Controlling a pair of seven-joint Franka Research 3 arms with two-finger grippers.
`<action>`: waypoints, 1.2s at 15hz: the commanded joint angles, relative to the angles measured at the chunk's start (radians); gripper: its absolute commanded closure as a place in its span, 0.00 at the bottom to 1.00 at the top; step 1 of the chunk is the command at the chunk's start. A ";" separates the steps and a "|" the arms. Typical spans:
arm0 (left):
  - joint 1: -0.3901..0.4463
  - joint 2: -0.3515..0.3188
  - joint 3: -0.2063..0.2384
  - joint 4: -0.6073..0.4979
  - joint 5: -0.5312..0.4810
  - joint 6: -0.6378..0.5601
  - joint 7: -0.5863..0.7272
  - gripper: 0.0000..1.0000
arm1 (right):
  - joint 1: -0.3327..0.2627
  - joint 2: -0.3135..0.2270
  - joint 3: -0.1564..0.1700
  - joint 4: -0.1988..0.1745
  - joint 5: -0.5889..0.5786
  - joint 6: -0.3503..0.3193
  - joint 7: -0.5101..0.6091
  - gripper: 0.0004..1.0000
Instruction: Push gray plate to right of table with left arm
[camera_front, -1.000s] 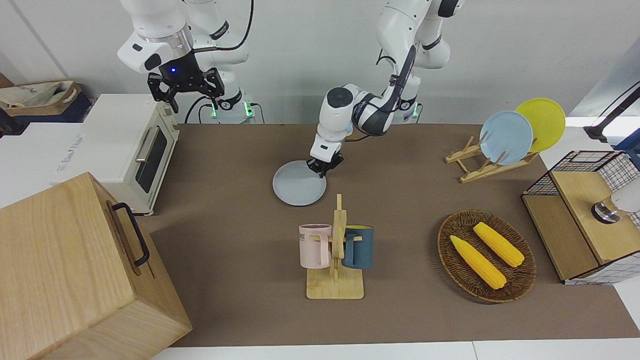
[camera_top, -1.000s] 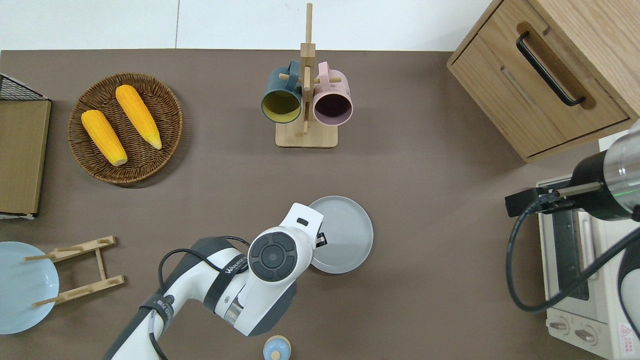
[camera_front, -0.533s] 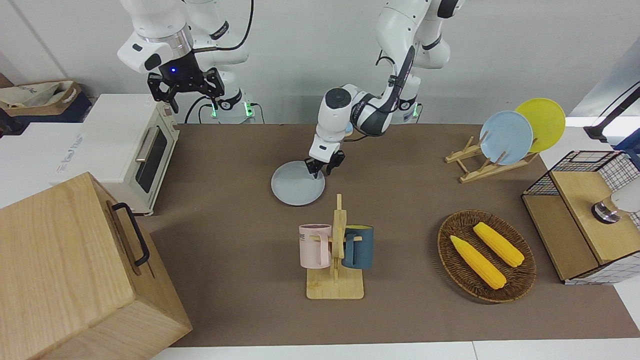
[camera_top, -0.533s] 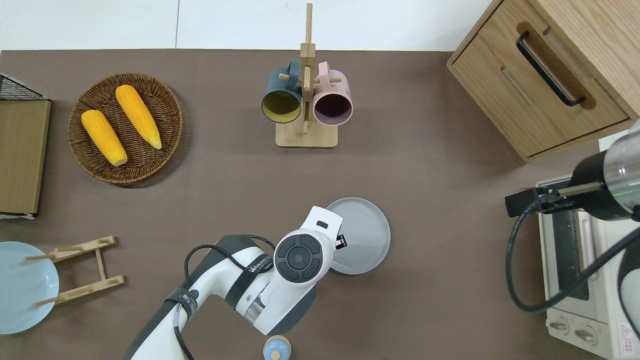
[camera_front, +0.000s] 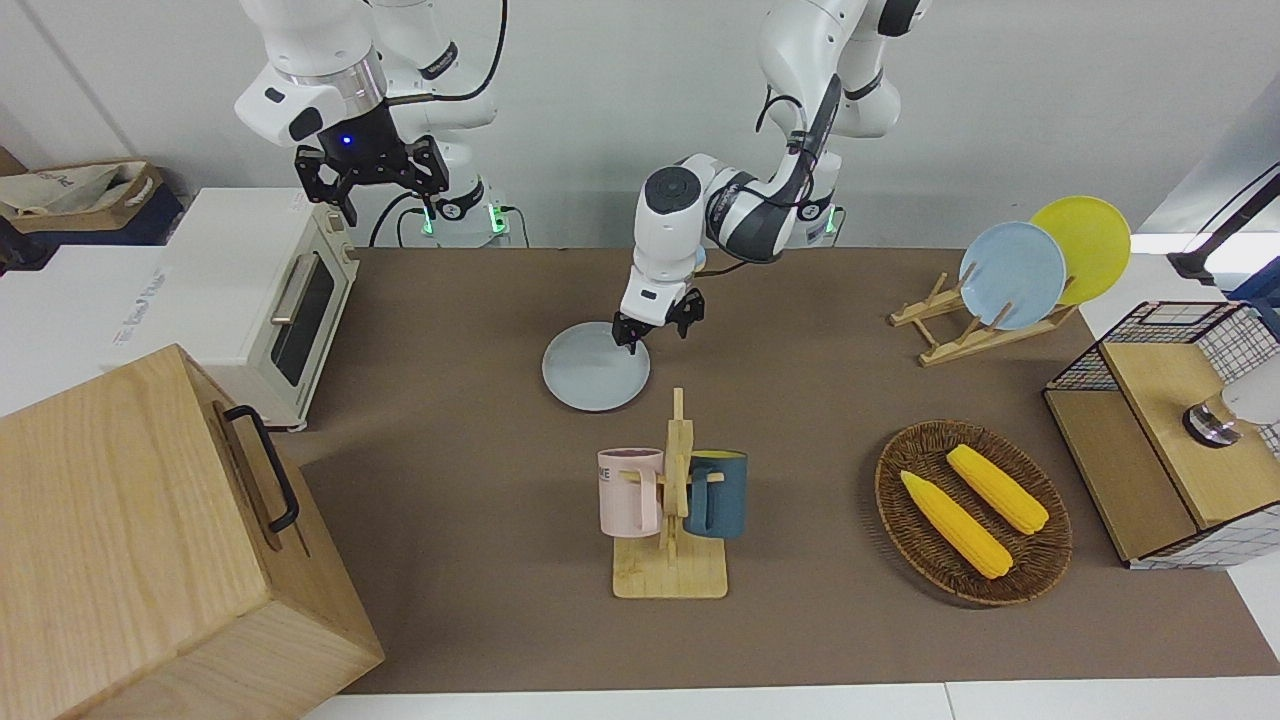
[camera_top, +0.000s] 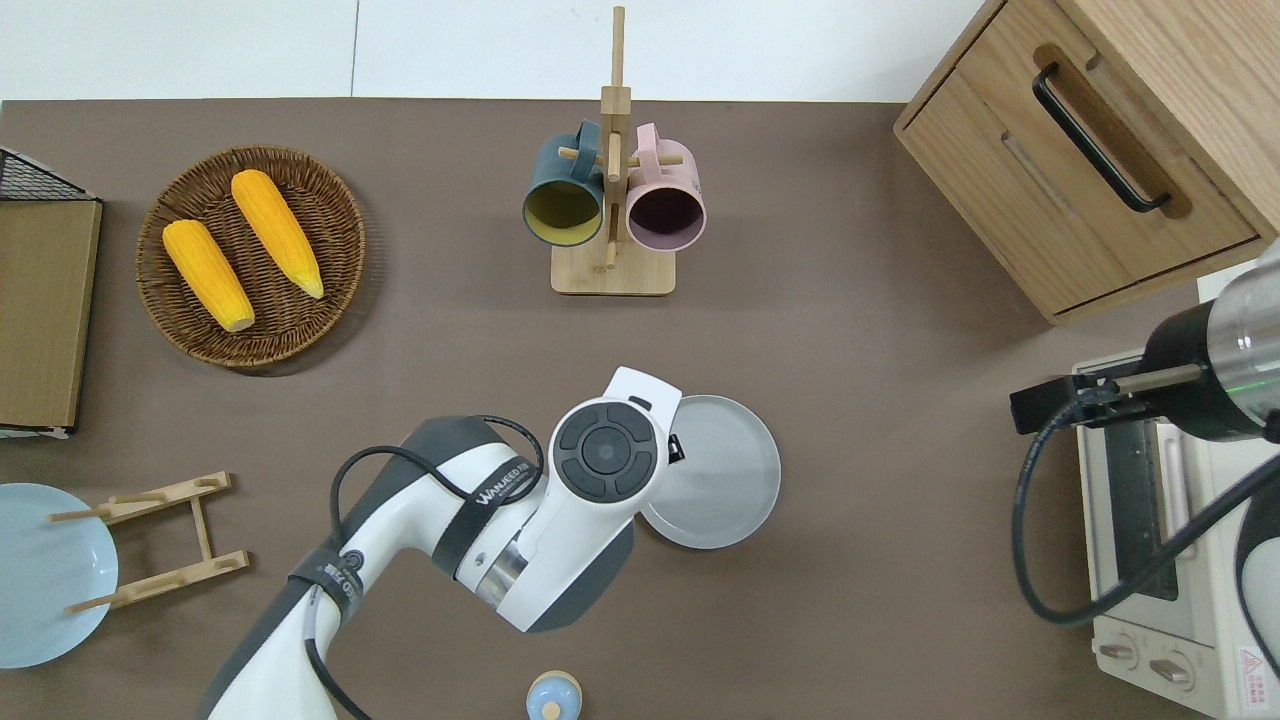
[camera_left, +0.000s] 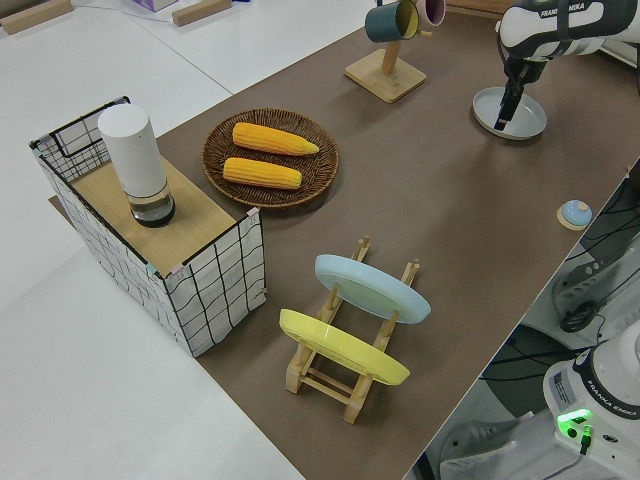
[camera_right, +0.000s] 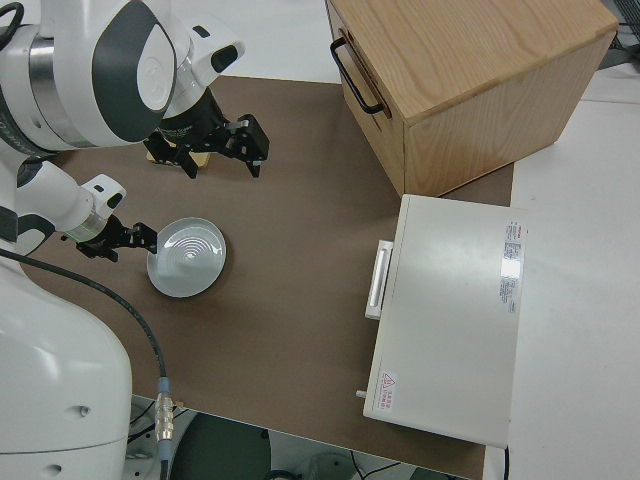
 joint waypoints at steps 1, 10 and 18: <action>0.014 -0.007 0.062 0.119 0.018 -0.106 0.099 0.01 | -0.020 -0.006 0.015 0.004 0.010 -0.012 0.000 0.02; 0.176 -0.022 0.099 0.424 0.009 -0.521 0.512 0.01 | -0.020 -0.006 0.013 0.004 0.010 -0.012 0.001 0.02; 0.388 -0.106 0.099 0.457 -0.017 -0.577 0.890 0.01 | -0.020 -0.006 0.013 0.004 0.010 -0.012 0.000 0.02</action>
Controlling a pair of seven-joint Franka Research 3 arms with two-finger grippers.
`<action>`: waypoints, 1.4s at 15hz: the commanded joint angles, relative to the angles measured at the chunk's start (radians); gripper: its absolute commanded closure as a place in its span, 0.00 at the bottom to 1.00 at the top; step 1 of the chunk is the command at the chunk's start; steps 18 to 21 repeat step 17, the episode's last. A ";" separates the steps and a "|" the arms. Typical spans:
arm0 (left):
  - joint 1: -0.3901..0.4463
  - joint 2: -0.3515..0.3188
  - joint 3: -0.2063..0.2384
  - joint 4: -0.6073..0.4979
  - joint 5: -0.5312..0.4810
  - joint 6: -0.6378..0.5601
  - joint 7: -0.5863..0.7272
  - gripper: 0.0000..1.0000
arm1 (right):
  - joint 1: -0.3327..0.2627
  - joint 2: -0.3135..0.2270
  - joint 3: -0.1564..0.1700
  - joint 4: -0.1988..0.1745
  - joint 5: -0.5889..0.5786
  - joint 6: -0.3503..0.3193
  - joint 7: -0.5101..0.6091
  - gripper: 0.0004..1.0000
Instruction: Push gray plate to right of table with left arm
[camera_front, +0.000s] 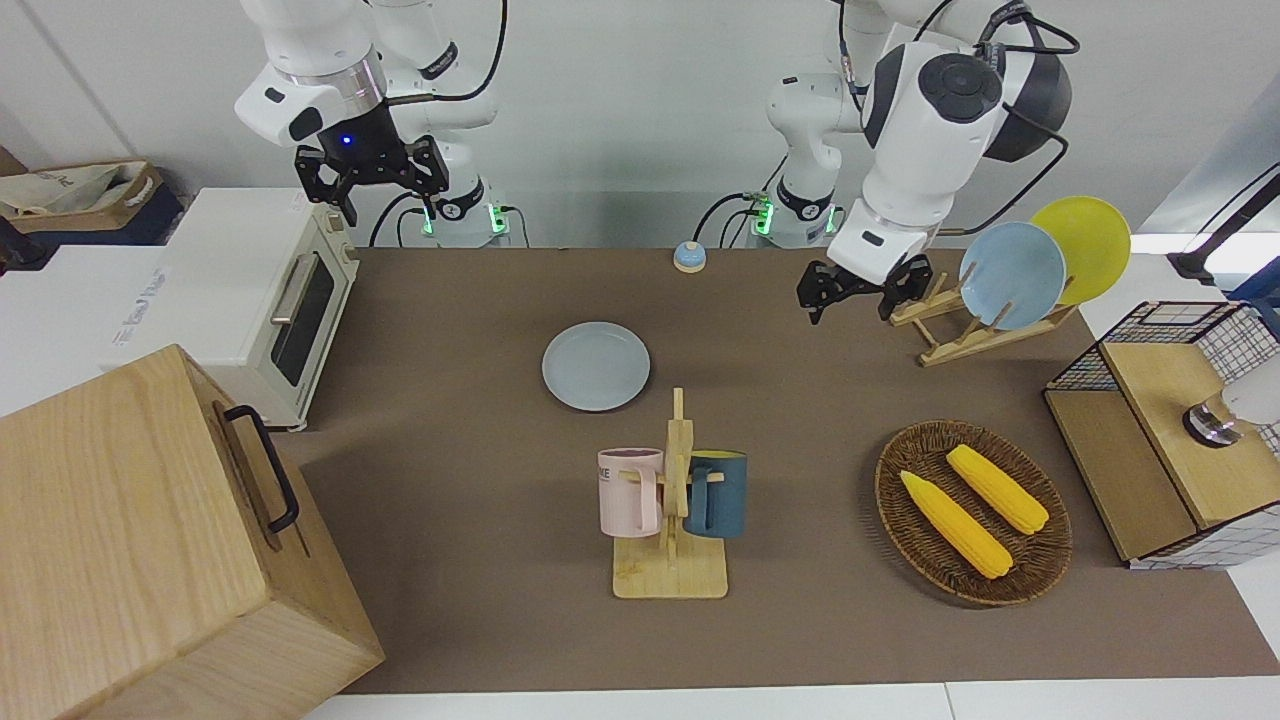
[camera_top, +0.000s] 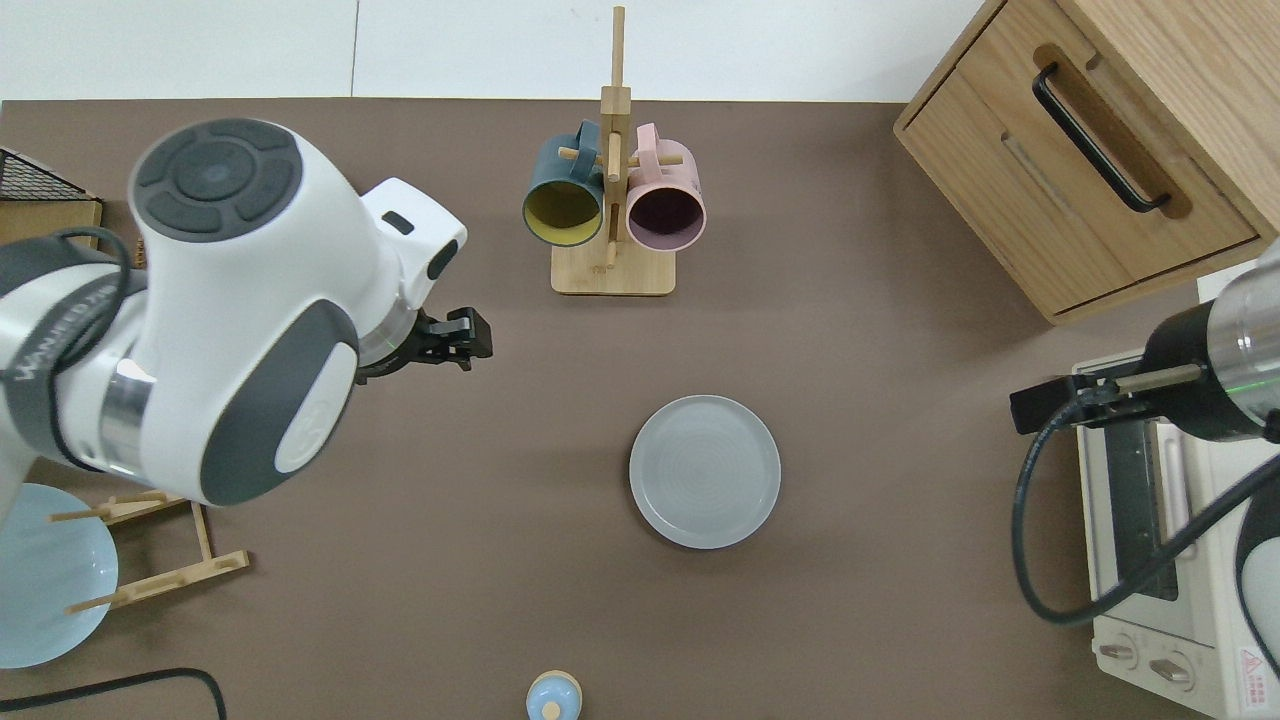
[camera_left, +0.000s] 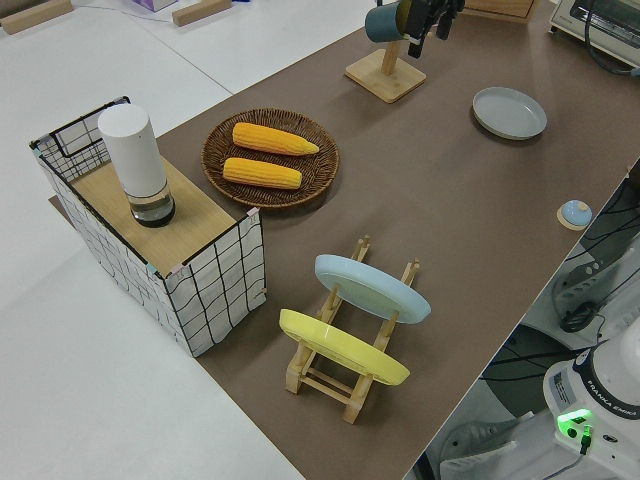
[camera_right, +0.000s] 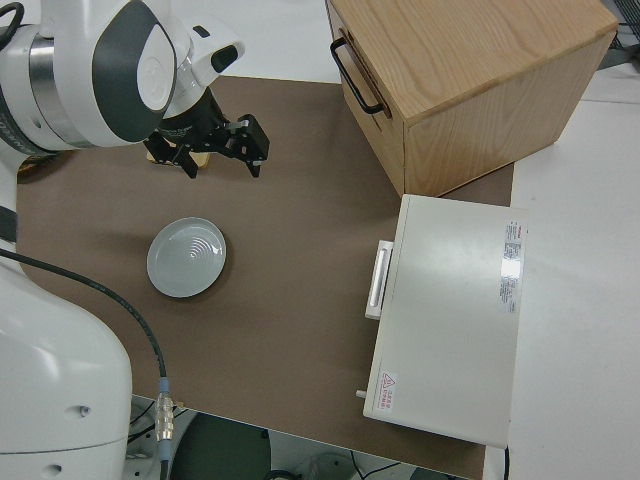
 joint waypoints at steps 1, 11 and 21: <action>0.122 -0.034 -0.008 0.001 -0.040 -0.024 0.185 0.01 | -0.020 -0.006 0.013 0.004 0.010 -0.012 0.001 0.02; 0.218 -0.061 0.034 -0.002 -0.132 -0.006 0.257 0.01 | -0.020 -0.006 0.013 0.004 0.010 -0.014 0.000 0.02; 0.213 -0.061 0.029 -0.003 -0.102 0.000 0.219 0.00 | -0.020 -0.006 0.013 0.004 0.010 -0.012 0.000 0.02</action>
